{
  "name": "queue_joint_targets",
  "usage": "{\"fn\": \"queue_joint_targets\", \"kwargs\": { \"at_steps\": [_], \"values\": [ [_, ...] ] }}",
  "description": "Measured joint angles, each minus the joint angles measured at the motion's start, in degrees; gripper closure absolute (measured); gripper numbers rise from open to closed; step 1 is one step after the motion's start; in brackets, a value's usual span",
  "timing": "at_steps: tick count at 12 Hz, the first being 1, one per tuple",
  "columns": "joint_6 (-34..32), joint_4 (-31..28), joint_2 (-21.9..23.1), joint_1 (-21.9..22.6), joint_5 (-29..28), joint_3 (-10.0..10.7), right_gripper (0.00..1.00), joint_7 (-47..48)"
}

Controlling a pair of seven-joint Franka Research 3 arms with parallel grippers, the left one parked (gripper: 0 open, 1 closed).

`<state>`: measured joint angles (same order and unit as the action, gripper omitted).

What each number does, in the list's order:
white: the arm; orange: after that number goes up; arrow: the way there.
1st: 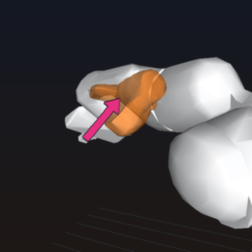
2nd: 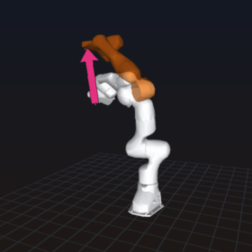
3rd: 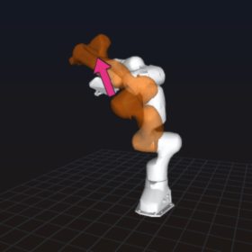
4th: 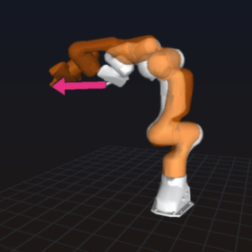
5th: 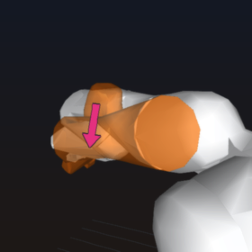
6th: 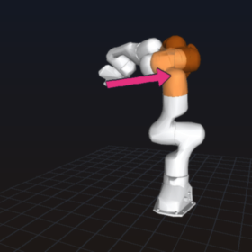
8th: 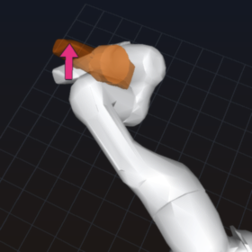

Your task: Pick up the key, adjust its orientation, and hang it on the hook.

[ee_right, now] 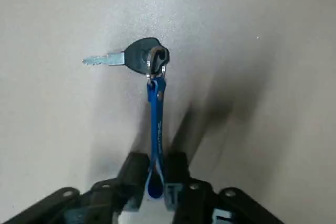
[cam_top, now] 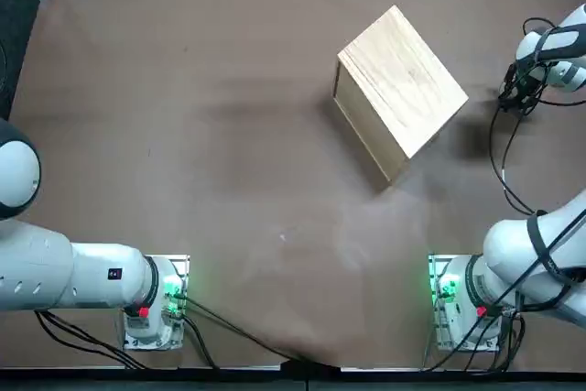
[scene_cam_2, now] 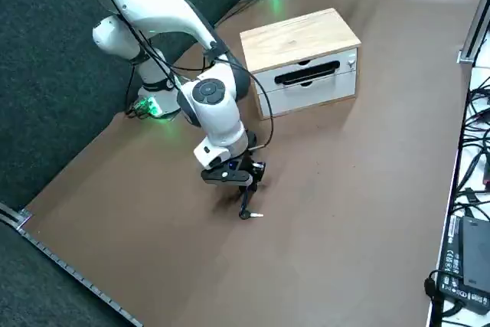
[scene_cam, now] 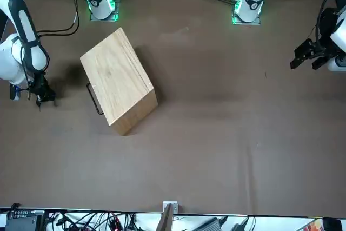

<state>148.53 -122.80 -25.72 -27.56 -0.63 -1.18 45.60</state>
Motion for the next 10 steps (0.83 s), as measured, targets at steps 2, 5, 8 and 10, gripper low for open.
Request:
{"fn": "queue_joint_targets", "kwargs": {
  "at_steps": [2, 5, 8, 10],
  "values": [
    [0.0, 0.1, 0.1, 0.1, 0.0, -0.1, 0.96, 0.0],
    [-0.1, 0.2, 0.1, 0.1, 0.0, -0.2, 0.96, 0.0],
    [-0.2, 0.5, 0.2, 0.2, 0.0, -0.3, 0.96, 0.0],
    [-1.8, 1.0, 1.0, 0.6, 0.0, -0.3, 0.96, 0.0]
  ]
}}
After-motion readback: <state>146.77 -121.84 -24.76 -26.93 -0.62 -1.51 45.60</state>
